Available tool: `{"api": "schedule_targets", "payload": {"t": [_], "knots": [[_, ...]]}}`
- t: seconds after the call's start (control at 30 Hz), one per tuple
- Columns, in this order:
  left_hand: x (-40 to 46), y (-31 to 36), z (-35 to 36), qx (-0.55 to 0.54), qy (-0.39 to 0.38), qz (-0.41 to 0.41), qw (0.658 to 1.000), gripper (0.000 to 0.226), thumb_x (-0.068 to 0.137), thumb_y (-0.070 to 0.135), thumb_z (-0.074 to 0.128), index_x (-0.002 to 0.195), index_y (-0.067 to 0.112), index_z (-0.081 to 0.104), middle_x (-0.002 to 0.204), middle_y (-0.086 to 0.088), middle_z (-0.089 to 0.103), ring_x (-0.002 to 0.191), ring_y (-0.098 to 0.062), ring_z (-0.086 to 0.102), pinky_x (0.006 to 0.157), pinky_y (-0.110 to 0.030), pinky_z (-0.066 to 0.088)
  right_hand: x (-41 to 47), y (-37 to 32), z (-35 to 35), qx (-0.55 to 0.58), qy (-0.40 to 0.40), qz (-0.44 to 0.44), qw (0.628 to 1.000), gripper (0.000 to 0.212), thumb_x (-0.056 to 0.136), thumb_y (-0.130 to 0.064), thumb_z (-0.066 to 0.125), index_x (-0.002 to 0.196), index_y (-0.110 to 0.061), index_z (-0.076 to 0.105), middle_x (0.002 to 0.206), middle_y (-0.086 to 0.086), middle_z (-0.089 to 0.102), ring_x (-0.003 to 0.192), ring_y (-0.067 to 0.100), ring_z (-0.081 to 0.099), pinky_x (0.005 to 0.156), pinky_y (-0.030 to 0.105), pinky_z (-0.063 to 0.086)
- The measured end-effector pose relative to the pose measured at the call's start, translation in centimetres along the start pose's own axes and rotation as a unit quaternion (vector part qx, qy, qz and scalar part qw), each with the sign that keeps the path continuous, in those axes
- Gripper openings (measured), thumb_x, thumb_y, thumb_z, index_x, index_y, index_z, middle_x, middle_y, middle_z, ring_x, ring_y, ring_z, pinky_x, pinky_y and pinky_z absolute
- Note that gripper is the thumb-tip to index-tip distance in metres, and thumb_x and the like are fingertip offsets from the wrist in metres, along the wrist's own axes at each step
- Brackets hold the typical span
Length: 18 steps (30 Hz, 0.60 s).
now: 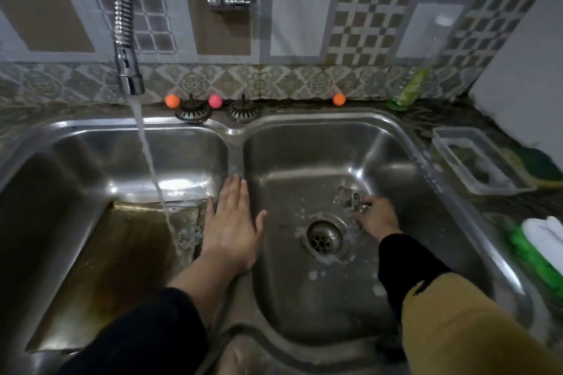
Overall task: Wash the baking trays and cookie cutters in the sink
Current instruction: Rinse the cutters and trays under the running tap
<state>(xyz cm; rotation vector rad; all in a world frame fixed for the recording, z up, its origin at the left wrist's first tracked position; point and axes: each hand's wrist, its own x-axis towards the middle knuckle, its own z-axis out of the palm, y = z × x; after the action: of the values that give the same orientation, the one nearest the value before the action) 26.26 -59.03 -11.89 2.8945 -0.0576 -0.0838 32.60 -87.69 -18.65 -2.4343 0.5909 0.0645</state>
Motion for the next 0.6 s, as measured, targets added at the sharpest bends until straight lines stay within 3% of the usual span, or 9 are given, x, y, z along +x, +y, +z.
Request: {"api": "schedule_targets", "payload": {"t": [0.13,0.33,0.47,0.6], "knots": [[0.3,-0.1,0.2,0.004,-0.001,-0.001,1.0,0.068,0.099,0.049,0.015,0.153,0.014,-0.009,0.159,0.001,-0.02,0.145,-0.012,-0.02,0.119,-0.037,-0.008,1.2,0.7,1.0,-0.01,0.004,0.006,1.0,0.034,0.075,-0.009,0.075,0.107,-0.01,0.066,0.119,0.012,0.055,0.103,0.029,0.059,0.09,0.027,0.045],[0.5,-0.1,0.3,-0.002,-0.003,0.001,1.0,0.067,0.099,0.048,0.015,0.153,0.013,-0.008,0.16,0.0,-0.018,0.145,-0.013,-0.019,0.117,-0.035,-0.01,0.9,0.8,0.5,-0.019,-0.005,0.004,1.0,0.048,0.071,-0.021,0.079,0.116,-0.021,0.063,0.121,0.01,0.057,0.108,0.03,0.056,0.094,0.038,0.049],[0.7,-0.1,0.2,-0.008,-0.013,0.006,1.0,0.068,0.1,0.047,0.017,0.153,0.012,-0.007,0.16,-0.001,-0.017,0.146,-0.014,-0.019,0.12,-0.038,-0.005,-1.0,-1.3,-0.5,-0.035,-0.018,-0.028,0.999,0.039,0.077,-0.016,0.073,0.115,-0.02,0.066,0.118,0.008,0.064,0.105,0.025,0.061,0.09,0.026,0.048],[0.5,-0.8,-0.4,-0.033,-0.045,0.037,0.998,0.067,0.101,0.047,0.018,0.153,0.012,-0.006,0.16,-0.001,-0.017,0.146,-0.014,-0.018,0.12,-0.041,-0.004,-5.3,-6.4,-0.4,-0.029,-0.069,-0.102,0.992,0.032,0.084,-0.018,0.067,0.116,-0.021,0.064,0.12,0.006,0.064,0.11,0.022,0.06,0.092,0.026,0.044]]}}
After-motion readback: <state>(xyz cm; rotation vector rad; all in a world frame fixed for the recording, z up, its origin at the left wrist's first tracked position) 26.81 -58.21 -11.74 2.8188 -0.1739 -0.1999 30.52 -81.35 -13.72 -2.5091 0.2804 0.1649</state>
